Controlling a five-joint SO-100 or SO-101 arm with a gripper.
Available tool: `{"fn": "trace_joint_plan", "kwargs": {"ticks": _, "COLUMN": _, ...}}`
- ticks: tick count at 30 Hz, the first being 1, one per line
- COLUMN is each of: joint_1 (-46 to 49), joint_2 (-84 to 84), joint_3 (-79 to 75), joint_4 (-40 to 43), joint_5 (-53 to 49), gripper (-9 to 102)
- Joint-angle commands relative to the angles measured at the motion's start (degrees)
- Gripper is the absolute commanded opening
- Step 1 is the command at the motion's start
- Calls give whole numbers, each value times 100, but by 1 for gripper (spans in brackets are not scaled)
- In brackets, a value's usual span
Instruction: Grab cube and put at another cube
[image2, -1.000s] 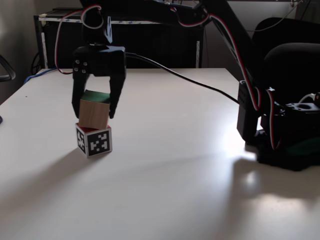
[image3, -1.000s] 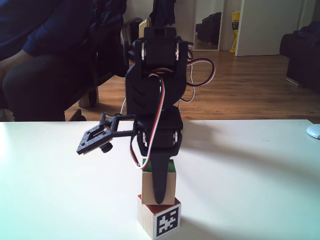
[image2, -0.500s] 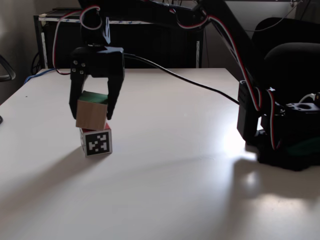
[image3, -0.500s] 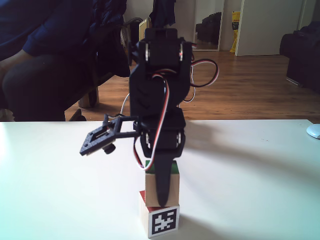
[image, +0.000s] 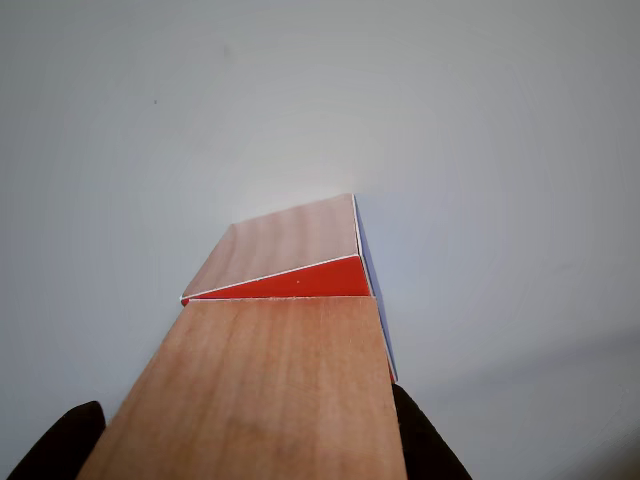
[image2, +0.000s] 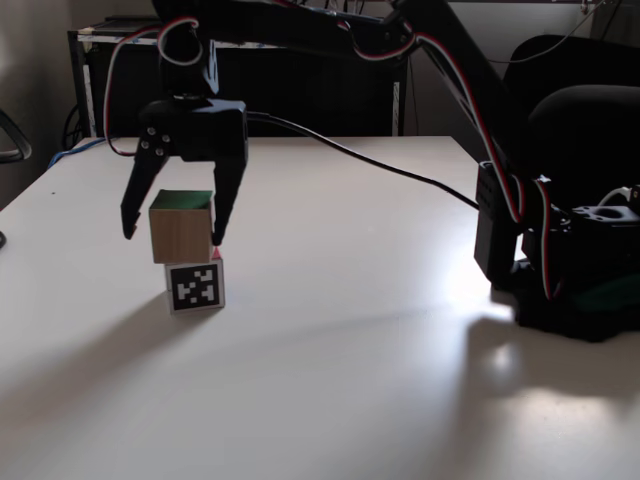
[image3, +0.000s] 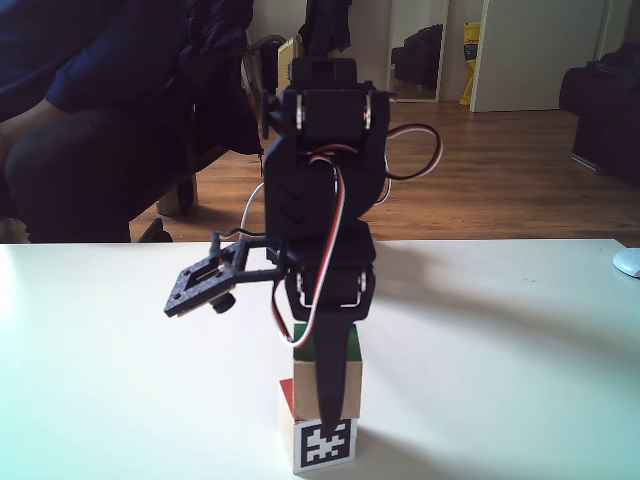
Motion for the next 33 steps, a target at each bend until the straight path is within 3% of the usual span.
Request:
{"fn": "trace_joint_plan", "kwargs": {"ticks": 1, "joint_1": -18, "joint_2": 413, "joint_3": 44, "joint_4": 26, "joint_5": 35, "gripper": 44}}
{"fn": "trace_joint_plan", "kwargs": {"ticks": 11, "joint_1": -176, "joint_2": 1986, "joint_3": 800, "joint_4": 26, "joint_5": 158, "gripper": 45}}
{"fn": "trace_joint_plan", "kwargs": {"ticks": 24, "joint_1": -773, "joint_2": 6706, "joint_3": 3946, "joint_4": -26, "joint_5": 185, "gripper": 39}}
{"fn": "trace_joint_plan", "kwargs": {"ticks": 33, "joint_1": -510, "joint_2": 10239, "joint_3": 7163, "joint_4": -1222, "joint_5": -264, "gripper": 30}}
